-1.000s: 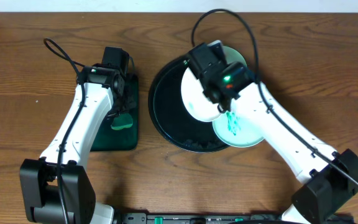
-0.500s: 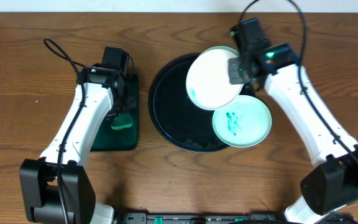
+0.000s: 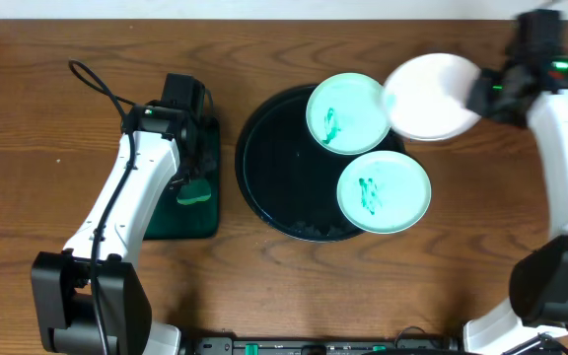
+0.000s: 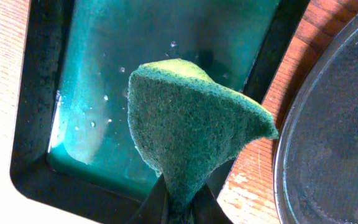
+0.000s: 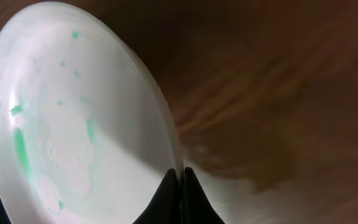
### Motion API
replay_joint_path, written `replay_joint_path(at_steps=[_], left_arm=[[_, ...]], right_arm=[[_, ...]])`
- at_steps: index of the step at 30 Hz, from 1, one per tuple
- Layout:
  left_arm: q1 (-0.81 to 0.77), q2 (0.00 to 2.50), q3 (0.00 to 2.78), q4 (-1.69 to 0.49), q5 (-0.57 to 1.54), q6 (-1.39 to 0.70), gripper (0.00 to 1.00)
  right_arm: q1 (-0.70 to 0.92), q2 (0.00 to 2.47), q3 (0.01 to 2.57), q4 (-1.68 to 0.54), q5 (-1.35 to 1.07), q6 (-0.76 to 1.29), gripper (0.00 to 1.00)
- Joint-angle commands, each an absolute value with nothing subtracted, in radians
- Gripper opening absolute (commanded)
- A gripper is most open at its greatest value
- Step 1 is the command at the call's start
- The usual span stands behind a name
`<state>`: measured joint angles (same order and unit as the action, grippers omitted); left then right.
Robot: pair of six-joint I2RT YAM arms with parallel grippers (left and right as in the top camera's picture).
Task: Clean dirty plates on tray and stack at the side
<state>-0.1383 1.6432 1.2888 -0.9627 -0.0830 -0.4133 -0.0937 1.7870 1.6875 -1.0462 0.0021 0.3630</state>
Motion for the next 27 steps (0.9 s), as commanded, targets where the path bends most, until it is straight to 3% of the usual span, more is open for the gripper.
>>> replay_joint_path(at_steps=[1, 6, 12, 23, 27], left_arm=[[-0.134, 1.647, 1.28, -0.964, -0.087, -0.397, 0.07], [-0.134, 1.647, 1.28, -0.963, -0.087, -0.397, 0.07], [-0.134, 1.647, 1.28, -0.963, -0.087, -0.397, 0.07], [-0.134, 1.647, 1.28, -0.964, -0.087, -0.397, 0.07], [-0.134, 1.647, 1.28, -0.964, -0.087, -0.393, 0.07]], right_arm=[[-0.208, 1.786, 1.706, -1.053, -0.168, 0.244, 0.01], [-0.218, 1.785, 1.706, -1.067, -0.244, 0.121, 0.01], [-0.056, 1.785, 1.706, -1.063, -0.212, -0.014, 0.01], [0.496, 1.785, 1.706, -0.937, 0.721, -0.007, 0.01], [0.588, 1.785, 1.706, -0.897, 0.962, 0.021, 0.01]])
